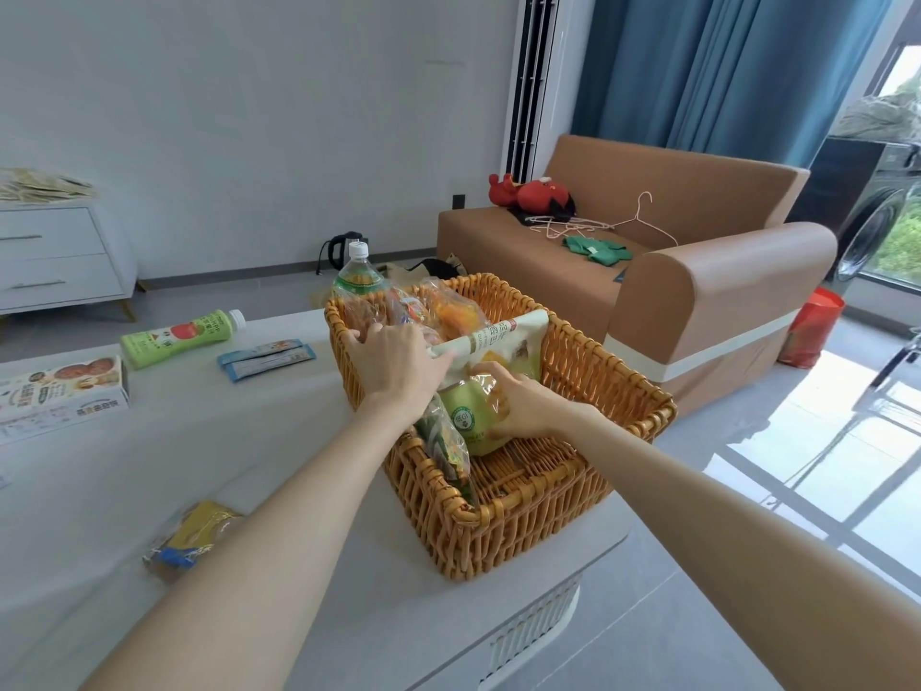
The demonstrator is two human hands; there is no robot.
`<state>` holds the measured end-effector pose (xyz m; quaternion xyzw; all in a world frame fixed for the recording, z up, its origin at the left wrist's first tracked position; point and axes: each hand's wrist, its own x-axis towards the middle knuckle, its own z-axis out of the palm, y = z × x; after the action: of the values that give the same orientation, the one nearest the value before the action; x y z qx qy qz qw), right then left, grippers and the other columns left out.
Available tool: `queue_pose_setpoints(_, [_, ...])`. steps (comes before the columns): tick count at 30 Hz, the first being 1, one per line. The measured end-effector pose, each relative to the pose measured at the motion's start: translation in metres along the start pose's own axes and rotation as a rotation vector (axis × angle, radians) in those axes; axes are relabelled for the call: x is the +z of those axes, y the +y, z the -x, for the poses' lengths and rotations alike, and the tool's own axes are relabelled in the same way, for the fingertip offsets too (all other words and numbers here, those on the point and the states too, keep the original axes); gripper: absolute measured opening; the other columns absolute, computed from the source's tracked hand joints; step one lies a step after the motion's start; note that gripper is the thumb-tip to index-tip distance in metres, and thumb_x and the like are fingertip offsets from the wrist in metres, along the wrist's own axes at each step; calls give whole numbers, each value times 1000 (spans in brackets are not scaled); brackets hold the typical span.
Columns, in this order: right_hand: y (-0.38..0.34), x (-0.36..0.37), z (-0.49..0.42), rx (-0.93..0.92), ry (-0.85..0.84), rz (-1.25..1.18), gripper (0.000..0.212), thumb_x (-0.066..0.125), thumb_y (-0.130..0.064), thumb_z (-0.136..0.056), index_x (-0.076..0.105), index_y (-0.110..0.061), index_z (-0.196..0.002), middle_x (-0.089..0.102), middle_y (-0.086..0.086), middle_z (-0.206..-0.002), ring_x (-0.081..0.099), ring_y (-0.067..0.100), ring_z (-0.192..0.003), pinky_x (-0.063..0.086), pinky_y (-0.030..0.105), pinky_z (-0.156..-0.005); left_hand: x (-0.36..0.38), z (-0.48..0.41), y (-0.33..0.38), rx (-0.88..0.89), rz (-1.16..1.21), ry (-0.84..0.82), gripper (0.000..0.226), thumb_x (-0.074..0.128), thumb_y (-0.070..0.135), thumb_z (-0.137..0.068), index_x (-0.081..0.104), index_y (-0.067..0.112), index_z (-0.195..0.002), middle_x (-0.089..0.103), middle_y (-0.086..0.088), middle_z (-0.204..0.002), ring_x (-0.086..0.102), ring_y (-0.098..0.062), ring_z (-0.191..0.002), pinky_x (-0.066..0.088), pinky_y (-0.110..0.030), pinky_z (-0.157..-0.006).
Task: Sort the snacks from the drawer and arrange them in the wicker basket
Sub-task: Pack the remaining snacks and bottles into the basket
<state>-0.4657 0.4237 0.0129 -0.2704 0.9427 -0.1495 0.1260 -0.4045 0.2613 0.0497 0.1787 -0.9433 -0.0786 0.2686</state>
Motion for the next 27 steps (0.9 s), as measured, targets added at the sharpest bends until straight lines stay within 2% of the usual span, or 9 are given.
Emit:
queue_pose_setpoints(1, [0, -2, 2, -2, 10, 4, 87, 73, -22, -77, 19, -40, -142, 48, 12, -109, 55, 23, -79, 50, 33, -66, 0, -1, -1, -7, 27, 49, 49, 61, 62, -80, 66, 16, -96, 67, 2, -90, 58, -22, -99, 39, -41, -91])
queue_pose_setpoints(3, [-2, -6, 8, 1, 23, 36, 79, 69, -21, -80, 24, -40, -142, 48, 10, -114, 56, 24, -85, 54, 40, -72, -3, -2, -3, 31, 59, 85, 50, 66, 58, -78, 61, 15, -103, 64, 1, -101, 56, -20, -99, 44, -37, -86])
queue_pose_setpoints(5, [-6, -12, 16, 24, 57, 74, 68, 61, -19, -84, 31, -40, -142, 46, 5, -114, 55, 22, -91, 55, 42, -76, -9, -3, -5, 98, 76, 19, 45, 69, 53, -78, 57, 18, -103, 63, 2, -102, 56, -19, -96, 45, -35, -85])
queue_pose_setpoints(8, [-15, -24, 27, 45, 184, 60, 57, 55, -16, -85, 43, -40, -136, 54, 0, -111, 60, 17, -78, 53, 35, -62, -21, -1, -6, 130, 117, -111, 44, 70, 47, -80, 53, 22, -113, 64, 6, -105, 59, -16, -95, 47, -35, -85])
queue_pose_setpoints(10, [-23, -36, 36, 43, 259, 21, 51, 53, -14, -85, 48, -37, -131, 61, 0, -110, 64, 19, -73, 54, 36, -58, -31, 3, -6, 133, 165, -167, 43, 70, 42, -83, 53, 24, -119, 65, 7, -108, 60, -15, -98, 48, -34, -84])
queue_pose_setpoints(16, [-64, -62, 74, -66, 435, -88, 30, 55, -18, -93, 59, -24, -122, 65, -5, -109, 66, 17, -82, 59, 41, -68, -69, 24, -28, 96, 280, -158, 31, 58, 28, -92, 56, 25, -123, 63, 7, -115, 60, -15, -98, 45, -27, -67])
queue_pose_setpoints(20, [-103, -64, 95, -176, 461, -154, 26, 55, -18, -93, 62, -22, -117, 66, -5, -107, 64, 16, -86, 58, 40, -72, -96, 44, -63, 42, 293, -170, 34, 56, 25, -93, 55, 23, -127, 63, 5, -119, 59, -17, -105, 43, -28, -72])
queue_pose_setpoints(24, [-144, -51, 106, -263, 434, -199, 26, 55, -13, -92, 64, -19, -116, 67, -1, -106, 63, 16, -89, 55, 31, -75, -115, 68, -112, -41, 283, -217, 34, 54, 27, -92, 55, 24, -126, 62, 4, -121, 57, -20, -112, 48, -37, -90])
queue_pose_setpoints(27, [-174, -34, 106, -314, 392, -203, 28, 54, -12, -93, 63, -17, -118, 67, 1, -108, 63, 18, -92, 56, 33, -80, -123, 85, -150, -113, 265, -245, 35, 54, 25, -92, 54, 23, -127, 61, 3, -122, 57, -22, -110, 47, -37, -91])
